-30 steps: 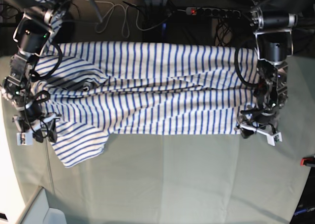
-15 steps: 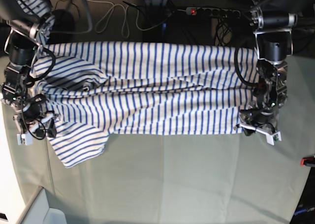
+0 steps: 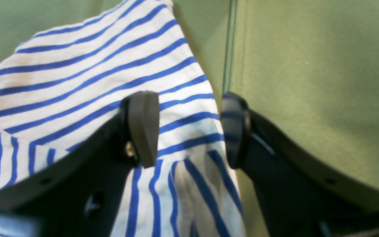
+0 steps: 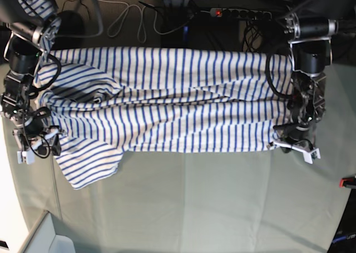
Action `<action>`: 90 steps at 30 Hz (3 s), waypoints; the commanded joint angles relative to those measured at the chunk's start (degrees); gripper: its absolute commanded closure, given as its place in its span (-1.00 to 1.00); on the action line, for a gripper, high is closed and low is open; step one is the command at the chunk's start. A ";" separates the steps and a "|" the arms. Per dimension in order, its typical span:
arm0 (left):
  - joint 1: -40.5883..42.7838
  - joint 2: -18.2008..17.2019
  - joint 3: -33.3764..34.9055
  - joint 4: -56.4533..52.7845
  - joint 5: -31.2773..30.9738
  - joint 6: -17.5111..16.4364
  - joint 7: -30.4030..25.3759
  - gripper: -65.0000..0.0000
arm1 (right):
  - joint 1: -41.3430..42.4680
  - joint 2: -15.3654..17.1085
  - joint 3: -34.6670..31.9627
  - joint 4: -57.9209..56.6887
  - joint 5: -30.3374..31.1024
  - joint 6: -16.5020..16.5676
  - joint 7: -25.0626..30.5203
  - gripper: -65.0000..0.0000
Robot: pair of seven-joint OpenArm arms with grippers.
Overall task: Layout the t-shirt on the table in an organized manner, then fold the t-shirt properly
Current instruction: 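Pull the grasped layer outward with both grippers to spread it, then fold the spread layer up over the shirt with both grippers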
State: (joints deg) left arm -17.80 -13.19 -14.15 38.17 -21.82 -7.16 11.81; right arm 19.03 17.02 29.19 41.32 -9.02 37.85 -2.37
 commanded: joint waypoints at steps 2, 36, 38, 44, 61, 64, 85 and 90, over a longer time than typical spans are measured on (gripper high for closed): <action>-0.09 0.05 0.04 -0.33 0.33 0.34 3.44 1.00 | 1.41 1.05 0.13 0.75 0.88 -0.97 1.45 0.03; 0.09 -0.13 -0.22 0.20 0.33 0.34 3.44 1.00 | 4.23 2.72 -6.29 -14.20 0.88 -5.01 5.93 0.12; 0.09 -0.13 -0.22 0.20 0.24 0.34 3.44 1.00 | 4.05 2.72 -6.29 -14.20 0.88 -5.10 5.93 0.31; -0.09 -0.13 -0.22 0.29 -0.02 0.34 3.44 1.00 | 4.40 2.90 -6.11 -13.94 0.97 -5.36 5.93 1.00; 1.58 0.14 -0.57 23.50 -0.20 0.78 7.13 1.00 | 5.37 -2.11 2.85 5.76 1.24 -5.01 6.46 1.00; -1.05 0.14 -0.57 23.59 -0.20 0.78 7.40 1.00 | 9.41 -2.38 2.85 2.59 1.24 -5.19 6.37 1.00; -5.19 0.05 -0.57 23.76 -0.37 0.61 7.57 1.00 | 11.70 -0.97 2.85 1.10 1.24 -4.92 6.46 1.00; 1.14 -0.66 -0.84 28.33 -7.76 0.78 7.57 1.00 | 6.86 0.35 2.94 1.45 2.64 -4.92 7.43 1.00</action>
State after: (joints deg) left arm -15.22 -12.73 -14.57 65.23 -29.17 -5.93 20.95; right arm 24.88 15.88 31.90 41.52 -7.38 32.80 2.96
